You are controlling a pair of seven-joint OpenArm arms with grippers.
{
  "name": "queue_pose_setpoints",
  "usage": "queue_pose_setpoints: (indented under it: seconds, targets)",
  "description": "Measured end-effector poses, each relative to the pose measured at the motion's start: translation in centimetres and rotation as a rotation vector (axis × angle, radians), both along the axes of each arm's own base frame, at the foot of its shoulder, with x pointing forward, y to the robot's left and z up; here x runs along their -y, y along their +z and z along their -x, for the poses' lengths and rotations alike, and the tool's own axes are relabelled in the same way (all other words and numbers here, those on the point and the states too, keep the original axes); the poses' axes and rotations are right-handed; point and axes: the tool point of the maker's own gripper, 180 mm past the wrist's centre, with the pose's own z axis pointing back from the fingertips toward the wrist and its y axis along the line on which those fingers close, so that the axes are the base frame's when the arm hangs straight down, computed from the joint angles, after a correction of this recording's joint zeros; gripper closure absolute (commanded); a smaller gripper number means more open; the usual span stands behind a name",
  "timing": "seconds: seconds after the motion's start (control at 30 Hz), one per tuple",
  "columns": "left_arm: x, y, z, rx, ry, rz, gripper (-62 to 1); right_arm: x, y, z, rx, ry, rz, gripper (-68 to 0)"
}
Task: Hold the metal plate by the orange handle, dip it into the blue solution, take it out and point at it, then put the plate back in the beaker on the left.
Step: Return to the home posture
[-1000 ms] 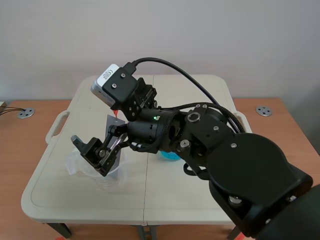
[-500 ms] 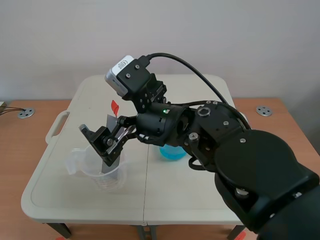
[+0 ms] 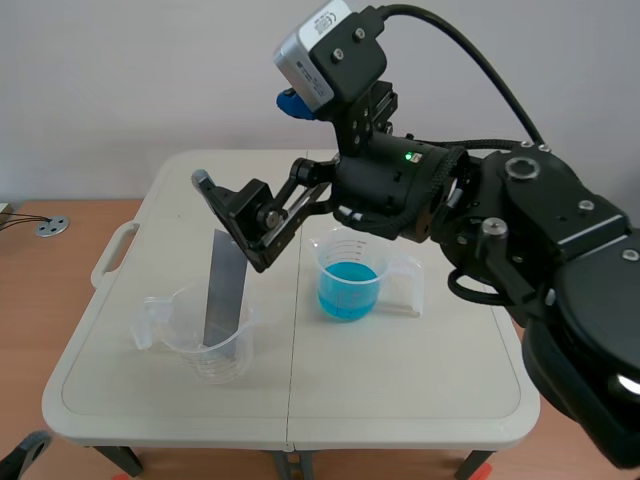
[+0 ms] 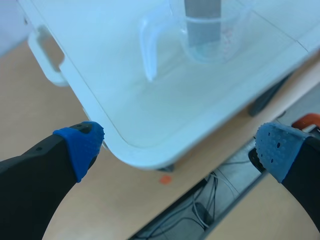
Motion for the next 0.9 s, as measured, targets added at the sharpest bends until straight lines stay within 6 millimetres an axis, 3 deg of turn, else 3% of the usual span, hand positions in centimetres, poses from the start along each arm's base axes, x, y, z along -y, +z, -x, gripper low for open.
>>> queue_pose_setpoints:
  seconds: [0.2,0.5,0.9]
  targets:
    - [1.1,2.6,-2.8,0.106,-0.026,0.015,-62.3,2.7,-1.0,1.6,-0.041,-0.037,0.028,-66.4]
    - [2.6,5.7,-6.0,0.206,-0.072,0.016,-62.3,7.4,-3.1,2.5,-0.105,-0.122,0.077,-66.4]
    - [4.5,9.6,-9.2,0.332,-0.117,0.099,-62.3,11.2,-3.8,4.0,-0.170,-0.148,0.085,-66.4]
